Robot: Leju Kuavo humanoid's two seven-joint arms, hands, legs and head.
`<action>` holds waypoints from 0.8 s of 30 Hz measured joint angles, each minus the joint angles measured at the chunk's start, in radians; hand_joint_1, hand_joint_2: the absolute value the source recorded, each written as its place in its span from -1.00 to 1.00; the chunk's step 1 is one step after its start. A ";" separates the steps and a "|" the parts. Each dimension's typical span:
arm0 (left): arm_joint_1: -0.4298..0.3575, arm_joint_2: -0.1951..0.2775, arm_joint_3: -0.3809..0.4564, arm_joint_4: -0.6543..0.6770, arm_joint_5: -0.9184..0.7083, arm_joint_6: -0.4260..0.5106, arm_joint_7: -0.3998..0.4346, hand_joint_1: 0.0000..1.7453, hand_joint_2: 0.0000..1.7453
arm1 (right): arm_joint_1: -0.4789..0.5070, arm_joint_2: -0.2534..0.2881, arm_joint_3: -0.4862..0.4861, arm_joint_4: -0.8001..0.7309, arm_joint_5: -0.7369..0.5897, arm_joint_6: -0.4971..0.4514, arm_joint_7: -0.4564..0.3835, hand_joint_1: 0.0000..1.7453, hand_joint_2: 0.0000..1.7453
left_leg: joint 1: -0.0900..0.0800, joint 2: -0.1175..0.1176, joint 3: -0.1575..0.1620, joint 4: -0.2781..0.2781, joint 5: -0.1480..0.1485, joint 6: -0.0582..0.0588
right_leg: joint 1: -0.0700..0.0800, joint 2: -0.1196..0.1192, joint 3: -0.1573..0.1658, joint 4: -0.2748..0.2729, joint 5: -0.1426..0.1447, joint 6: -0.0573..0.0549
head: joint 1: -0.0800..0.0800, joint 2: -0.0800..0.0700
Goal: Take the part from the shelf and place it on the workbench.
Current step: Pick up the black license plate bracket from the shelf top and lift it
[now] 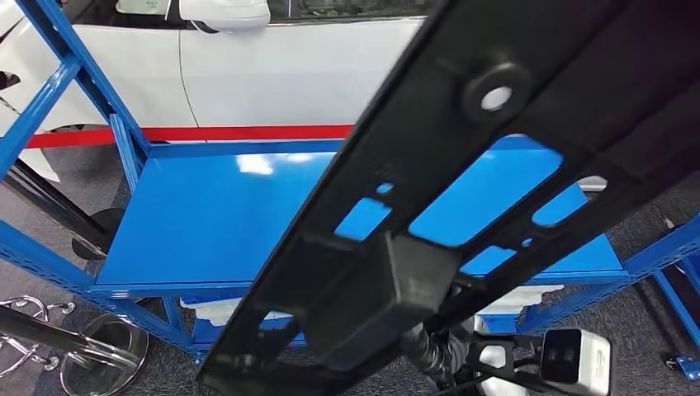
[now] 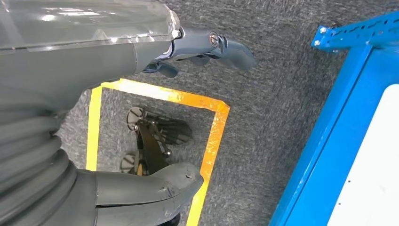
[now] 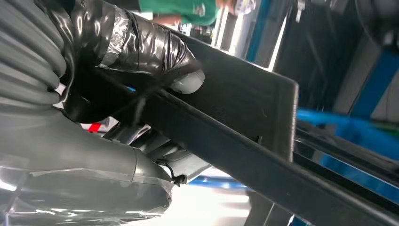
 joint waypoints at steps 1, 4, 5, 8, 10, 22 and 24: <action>-0.001 0.000 0.002 0.000 -0.003 0.003 0.002 -1.00 1.00 | 0.012 -0.002 0.008 -0.007 0.020 -0.003 -0.009 1.00 1.00 | -0.001 -0.001 -0.001 0.003 -0.001 -0.007 | 0.001 0.001 0.015 -0.033 0.010 -0.004 | 0.000 0.000; 0.000 0.002 0.003 0.000 -0.013 0.011 0.004 -1.00 1.00 | 0.038 -0.007 0.021 -0.016 0.069 -0.015 -0.023 1.00 1.00 | 0.000 -0.001 -0.003 0.001 0.001 -0.026 | 0.006 0.005 0.014 -0.047 0.018 -0.025 | 0.000 0.000; 0.001 0.004 0.003 0.000 -0.018 0.014 0.005 -1.00 1.00 | 0.043 -0.011 0.026 -0.017 0.087 -0.013 -0.027 1.00 1.00 | 0.001 0.000 -0.006 0.007 -0.008 -0.031 | 0.005 0.004 0.011 -0.049 0.023 -0.033 | 0.000 0.000; 0.000 0.014 0.003 0.000 -0.031 0.027 0.014 -1.00 1.00 | 0.059 -0.029 0.042 -0.017 0.142 -0.003 -0.058 1.00 1.00 | 0.003 0.002 -0.055 0.142 -0.117 -0.038 | 0.007 -0.001 -0.007 -0.053 0.040 -0.054 | 0.000 0.000; 0.000 0.020 0.003 0.000 -0.036 0.043 0.029 -1.00 1.00 | 0.071 -0.039 0.048 -0.017 0.164 -0.002 -0.074 1.00 1.00 | 0.003 0.002 -0.092 0.266 -0.188 -0.040 | 0.013 -0.003 -0.027 -0.050 0.053 -0.060 | 0.000 0.000; -0.008 0.035 0.004 0.000 -0.037 0.059 0.046 -1.00 1.00 | 0.089 -0.067 0.056 -0.021 0.177 -0.003 -0.083 1.00 1.00 | -0.015 0.010 0.090 -0.044 -0.043 0.023 | 0.018 -0.002 -0.087 -0.021 0.067 -0.013 | 0.000 0.000; -0.008 0.035 0.004 0.000 -0.037 0.059 0.047 -1.00 1.00 | 0.091 -0.072 0.056 -0.021 0.177 -0.003 -0.083 1.00 1.00 | -0.015 0.015 0.063 -0.041 -0.022 0.031 | 0.015 -0.001 -0.118 0.100 -0.046 -0.005 | 0.000 0.000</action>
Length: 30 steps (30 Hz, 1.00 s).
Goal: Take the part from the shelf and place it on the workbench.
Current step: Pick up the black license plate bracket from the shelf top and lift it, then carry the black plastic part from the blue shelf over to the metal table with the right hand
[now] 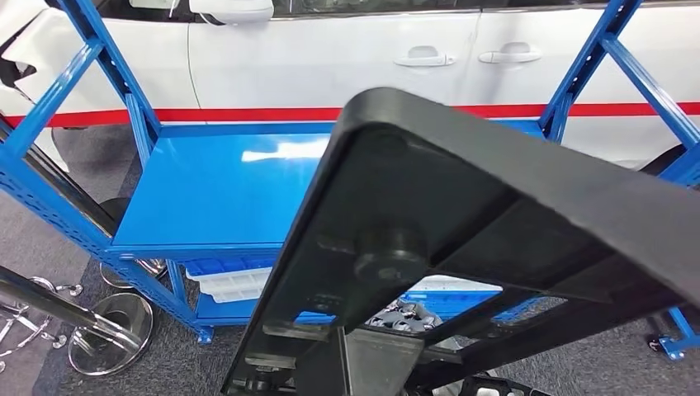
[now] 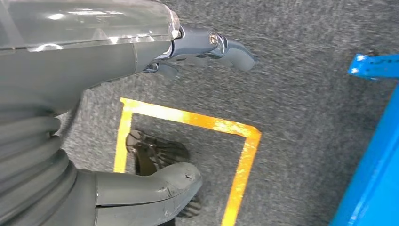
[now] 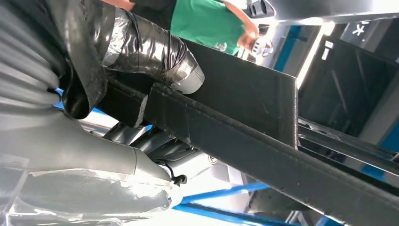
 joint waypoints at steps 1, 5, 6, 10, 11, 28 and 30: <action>0.000 0.000 0.000 0.000 0.000 0.002 0.003 -1.00 1.00 | 0.001 -0.002 0.000 0.000 0.000 -0.001 0.000 1.00 1.00 | -0.001 0.002 -0.014 0.003 0.009 0.000 | -0.001 0.000 -0.012 0.066 -0.038 0.004 | 0.000 0.000; 0.000 -0.002 0.004 0.000 -0.003 0.042 0.100 -1.00 1.00 | 0.001 -0.015 0.000 0.000 0.009 -0.016 0.005 1.00 1.00 | -0.001 0.004 -0.068 0.017 0.041 -0.009 | -0.005 0.000 0.084 0.056 0.012 0.008 | 0.000 0.000; 0.000 -0.005 0.006 0.000 -0.004 0.053 0.141 -1.00 1.00 | -0.001 -0.021 0.000 0.000 0.010 -0.019 0.007 1.00 1.00 | -0.001 0.004 -0.077 0.020 0.047 -0.013 | -0.004 0.000 0.143 -0.018 0.023 0.005 | 0.000 0.000; 0.000 -0.028 0.010 0.001 -0.036 0.097 0.339 -1.00 1.00 | -0.013 -0.054 -0.004 0.000 0.008 -0.018 0.020 1.00 1.00 | -0.005 0.003 -0.096 0.025 0.073 -0.034 | 0.005 0.000 0.248 -0.192 0.007 -0.016 | -0.001 0.000; 0.001 -0.035 0.009 0.002 -0.050 0.112 0.387 -1.00 1.00 | -0.014 -0.064 -0.008 0.000 0.007 -0.020 0.024 1.00 1.00 | -0.004 0.002 -0.101 0.028 0.072 -0.039 | 0.003 -0.002 0.245 -0.195 0.011 -0.022 | -0.001 0.000; 0.008 -0.089 0.007 0.005 -0.077 0.113 0.410 -1.00 1.00 | 0.011 -0.181 -0.127 -0.055 0.100 -0.133 0.038 1.00 1.00 | 0.000 0.000 0.023 -0.022 -0.002 -0.016 | 0.000 -0.008 0.120 -0.156 0.073 -0.001 | 0.000 0.000; 0.008 -0.089 0.007 0.005 -0.079 0.114 0.410 -1.00 1.00 | 0.019 -0.197 -0.145 -0.066 0.105 -0.146 0.038 1.00 1.00 | 0.001 0.003 0.008 -0.021 0.009 -0.003 | -0.002 -0.003 0.079 -0.047 -0.008 0.005 | 0.000 0.000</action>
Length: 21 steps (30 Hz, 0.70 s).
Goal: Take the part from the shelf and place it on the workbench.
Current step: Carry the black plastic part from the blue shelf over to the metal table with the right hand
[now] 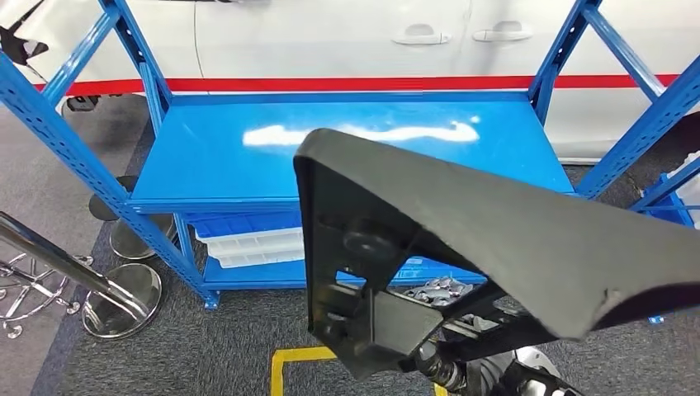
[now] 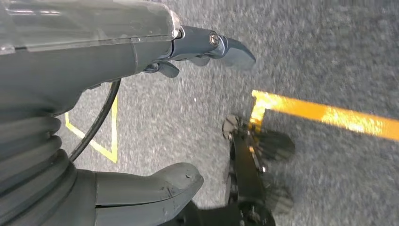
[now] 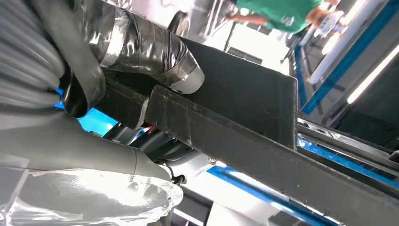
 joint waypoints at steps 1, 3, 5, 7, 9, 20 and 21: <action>0.000 0.000 0.000 0.000 -0.001 0.001 0.000 -1.00 1.00 | 0.007 -0.006 -0.010 -0.006 0.001 -0.005 0.000 1.00 1.00 | -0.001 0.001 -0.010 0.006 0.003 0.003 | -0.001 0.001 -0.024 0.071 -0.040 0.002 | 0.000 0.000; 0.002 0.000 0.000 0.000 -0.003 0.003 0.000 -1.00 1.00 | 0.021 -0.017 -0.028 -0.017 0.002 -0.012 0.000 1.00 1.00 | -0.002 0.001 -0.031 0.019 0.007 0.003 | -0.002 0.001 -0.041 0.152 -0.063 0.005 | 0.000 0.000; 0.003 -0.001 0.000 0.000 -0.005 0.003 0.000 -1.00 1.00 | 0.028 -0.024 -0.042 -0.027 0.003 -0.015 0.000 1.00 1.00 | -0.001 0.000 -0.047 0.033 0.010 0.001 | -0.003 0.000 0.011 0.094 -0.020 0.005 | 0.000 0.000; 0.003 -0.001 0.000 0.000 -0.007 0.002 -0.002 -1.00 1.00 | 0.031 -0.028 -0.050 -0.036 0.007 -0.017 0.000 1.00 1.00 | -0.002 0.000 -0.058 0.044 0.012 -0.005 | -0.002 0.001 0.097 -0.042 0.018 0.000 | 0.000 0.000; 0.002 -0.001 0.000 0.000 -0.010 -0.002 -0.008 -1.00 1.00 | 0.032 -0.029 -0.054 -0.045 0.012 -0.019 0.001 1.00 1.00 | -0.005 -0.001 -0.067 0.051 0.017 -0.016 | 0.002 0.002 0.137 -0.117 0.023 -0.007 | 0.000 0.000; 0.001 0.003 0.000 0.000 -0.026 -0.015 -0.031 -1.00 1.00 | 0.046 -0.031 -0.061 -0.060 0.016 -0.020 -0.001 1.00 1.00 | -0.001 -0.006 -0.130 0.294 -0.114 -0.042 | 0.009 -0.004 0.072 -0.114 0.066 -0.056 | -0.001 0.000; 0.001 0.004 0.000 0.000 -0.026 -0.015 -0.031 -1.00 1.00 | 0.047 -0.031 -0.062 -0.061 0.016 -0.020 -0.001 1.00 1.00 | -0.003 -0.006 -0.084 0.221 -0.084 -0.034 | 0.010 -0.003 0.067 -0.111 0.069 -0.056 | -0.001 0.000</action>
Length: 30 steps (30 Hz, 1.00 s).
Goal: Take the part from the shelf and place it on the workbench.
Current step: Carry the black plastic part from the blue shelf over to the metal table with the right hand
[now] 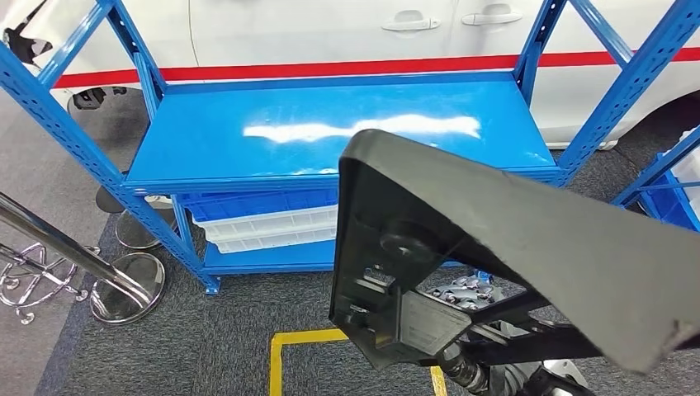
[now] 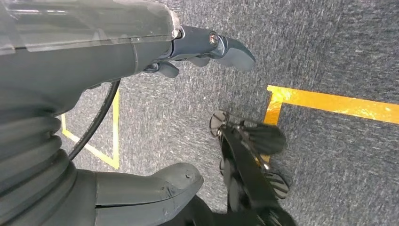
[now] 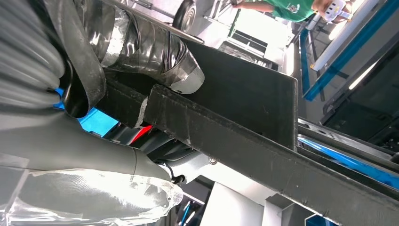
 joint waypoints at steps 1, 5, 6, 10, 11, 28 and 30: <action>-0.001 0.002 0.000 0.000 0.000 0.000 0.000 -1.00 1.00 | 0.000 0.000 -0.001 -0.001 0.000 0.000 0.000 1.00 1.00 | -0.003 0.000 0.046 -0.076 0.020 0.009 | 0.002 0.000 -0.004 0.002 0.003 0.002 | 0.000 0.000; -0.001 0.008 0.000 0.000 -0.001 0.000 -0.002 -1.00 1.00 | 0.001 0.000 -0.002 -0.006 -0.001 0.001 0.000 1.00 1.00 | -0.014 0.000 0.093 -0.180 0.042 0.022 | -0.002 -0.002 -0.012 0.002 0.023 0.026 | 0.000 0.000; -0.001 0.009 0.000 0.000 -0.002 0.000 -0.002 -1.00 1.00 | 0.002 0.000 -0.003 -0.007 -0.001 0.001 0.000 1.00 1.00 | -0.012 0.002 0.091 -0.188 0.051 0.025 | -0.002 -0.001 -0.014 0.003 0.023 0.032 | 0.000 0.000; -0.001 0.010 0.002 0.000 -0.008 0.000 -0.003 -1.00 1.00 | 0.002 0.000 -0.003 -0.012 0.008 -0.013 0.001 1.00 1.00 | -0.003 0.006 0.067 -0.207 0.090 0.040 | -0.006 0.005 -0.081 0.159 -0.097 0.051 | 0.001 0.000; -0.001 0.010 0.002 0.000 -0.010 0.000 -0.002 -1.00 1.00 | 0.003 0.000 -0.002 -0.013 0.010 -0.018 0.001 1.00 1.00 | -0.003 0.007 0.055 -0.202 0.096 0.040 | -0.010 0.005 -0.104 0.224 -0.131 0.055 | 0.001 0.000; 0.000 0.022 0.016 0.000 -0.032 -0.004 -0.022 -1.00 1.00 | -0.018 0.000 0.015 -0.024 0.001 -0.034 0.013 1.00 1.00 | 0.005 0.002 -0.103 0.135 -0.075 -0.029 | -0.017 -0.002 -0.026 0.018 0.009 0.007 | 0.000 0.000; -0.001 0.024 0.016 0.000 -0.036 -0.004 -0.026 -1.00 1.00 | -0.019 0.000 0.017 -0.024 -0.003 -0.035 0.012 1.00 1.00 | 0.006 0.001 -0.024 0.040 -0.039 -0.025 | -0.018 -0.002 -0.048 0.024 0.023 0.012 | 0.000 0.000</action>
